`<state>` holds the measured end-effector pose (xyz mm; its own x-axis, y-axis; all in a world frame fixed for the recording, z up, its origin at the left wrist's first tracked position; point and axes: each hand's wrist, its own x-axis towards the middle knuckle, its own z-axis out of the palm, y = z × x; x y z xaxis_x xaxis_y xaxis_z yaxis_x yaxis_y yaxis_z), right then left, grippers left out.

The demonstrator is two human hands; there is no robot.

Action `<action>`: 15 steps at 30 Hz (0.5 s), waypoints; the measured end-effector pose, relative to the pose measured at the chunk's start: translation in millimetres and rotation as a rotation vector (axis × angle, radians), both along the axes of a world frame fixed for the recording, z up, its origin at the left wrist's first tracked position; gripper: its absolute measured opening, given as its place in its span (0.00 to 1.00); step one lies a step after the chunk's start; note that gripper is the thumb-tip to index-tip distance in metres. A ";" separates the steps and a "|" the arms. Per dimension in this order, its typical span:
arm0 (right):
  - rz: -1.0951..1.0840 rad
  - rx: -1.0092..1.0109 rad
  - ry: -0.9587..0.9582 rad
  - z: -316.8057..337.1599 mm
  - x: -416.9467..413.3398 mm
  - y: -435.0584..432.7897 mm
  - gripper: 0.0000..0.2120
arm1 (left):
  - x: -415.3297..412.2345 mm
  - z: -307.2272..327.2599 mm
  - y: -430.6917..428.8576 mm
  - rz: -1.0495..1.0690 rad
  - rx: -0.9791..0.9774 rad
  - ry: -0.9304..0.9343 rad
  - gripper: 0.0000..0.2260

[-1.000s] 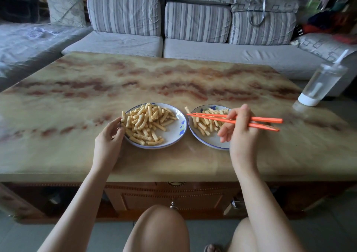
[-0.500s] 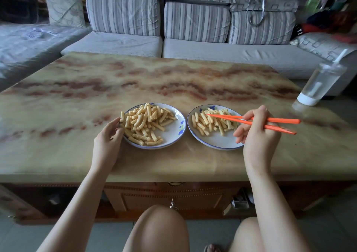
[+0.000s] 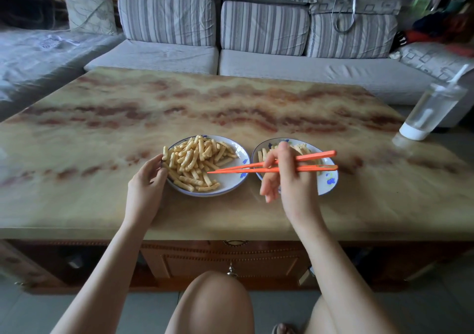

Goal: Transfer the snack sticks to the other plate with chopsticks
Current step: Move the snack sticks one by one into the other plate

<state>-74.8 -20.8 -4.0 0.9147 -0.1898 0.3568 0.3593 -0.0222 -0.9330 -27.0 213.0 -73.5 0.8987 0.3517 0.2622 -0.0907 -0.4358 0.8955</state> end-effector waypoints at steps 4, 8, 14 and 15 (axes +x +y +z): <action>0.068 -0.048 0.037 -4.3 0.8 8.7 0.21 | -0.4 -0.1 0.1 -0.007 0.001 -0.003 0.16; 0.067 -0.056 0.061 -3.1 1.0 10.3 0.21 | -0.2 -0.5 0.8 -0.007 0.006 -0.003 0.16; 0.029 -0.042 0.056 -3.0 0.2 7.8 0.22 | 0.3 -0.3 -0.1 -0.002 0.009 -0.001 0.16; 0.014 -0.028 0.043 -1.9 -0.2 5.7 0.22 | 0.4 -0.2 -0.2 -0.002 0.010 -0.002 0.16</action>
